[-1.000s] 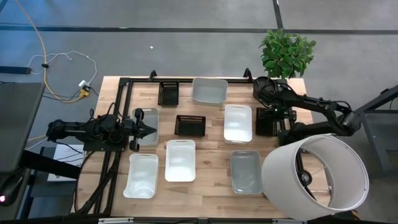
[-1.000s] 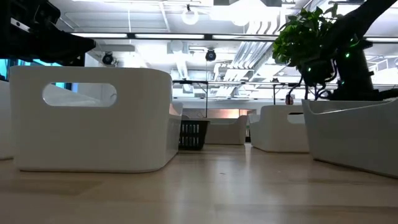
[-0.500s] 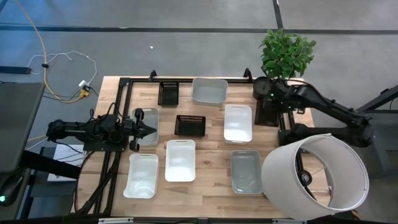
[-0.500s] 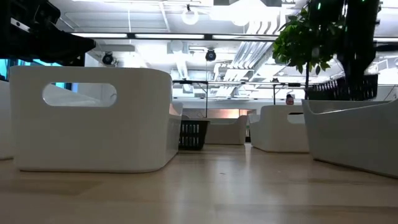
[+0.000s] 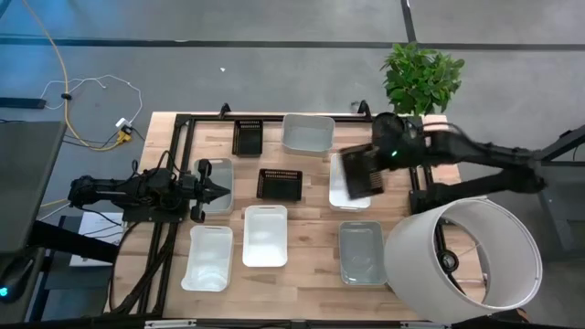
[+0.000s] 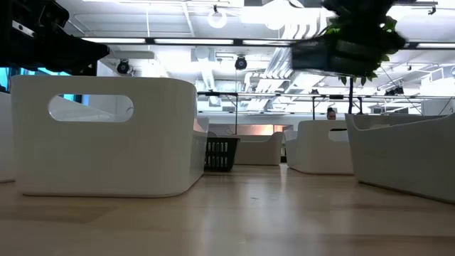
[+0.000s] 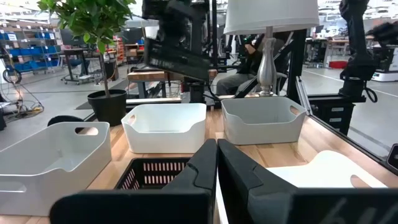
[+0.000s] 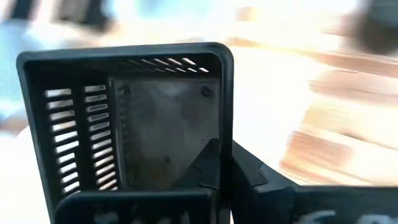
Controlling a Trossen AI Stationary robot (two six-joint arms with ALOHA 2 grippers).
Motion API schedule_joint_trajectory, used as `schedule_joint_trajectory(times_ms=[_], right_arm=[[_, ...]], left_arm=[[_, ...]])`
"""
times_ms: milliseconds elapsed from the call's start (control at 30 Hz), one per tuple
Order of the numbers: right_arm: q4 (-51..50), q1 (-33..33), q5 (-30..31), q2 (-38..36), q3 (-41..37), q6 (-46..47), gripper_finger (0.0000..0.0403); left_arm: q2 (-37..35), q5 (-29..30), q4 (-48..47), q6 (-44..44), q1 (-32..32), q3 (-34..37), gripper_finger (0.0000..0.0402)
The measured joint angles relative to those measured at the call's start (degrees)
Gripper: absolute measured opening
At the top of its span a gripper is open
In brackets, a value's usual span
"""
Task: Stack baskets by color
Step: Stack the bottom right black bin on top of the bottom black bin
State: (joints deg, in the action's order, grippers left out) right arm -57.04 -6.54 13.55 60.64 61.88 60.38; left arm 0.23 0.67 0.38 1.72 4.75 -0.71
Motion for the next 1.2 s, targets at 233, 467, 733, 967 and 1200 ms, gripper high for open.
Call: schedule_joint_trajectory(times_ms=[233,467,733,967,1200], right_arm=[[21.03,4.09,-6.49,13.21,2.82,-18.47,0.0000],[18.56,1.62,-7.35,29.78,20.02,-41.80,0.0000],[18.66,-0.15,-8.10,46.80,35.97,-63.79,0.0000],[18.32,-1.42,-9.77,57.34,44.23,-72.82,0.0000],[15.06,-2.51,-13.49,60.23,45.58,-78.03,0.0000]], left_arm=[[0.00,0.00,0.02,0.00,-0.02,0.00,0.0003],[0.00,0.00,0.00,0.00,-0.02,-0.02,0.0003],[0.00,0.00,0.02,0.00,-0.02,-0.02,0.0003],[0.00,0.00,0.01,0.00,-0.01,-0.01,0.0003],[0.00,0.00,0.01,0.00,-0.02,-0.02,0.0003]])
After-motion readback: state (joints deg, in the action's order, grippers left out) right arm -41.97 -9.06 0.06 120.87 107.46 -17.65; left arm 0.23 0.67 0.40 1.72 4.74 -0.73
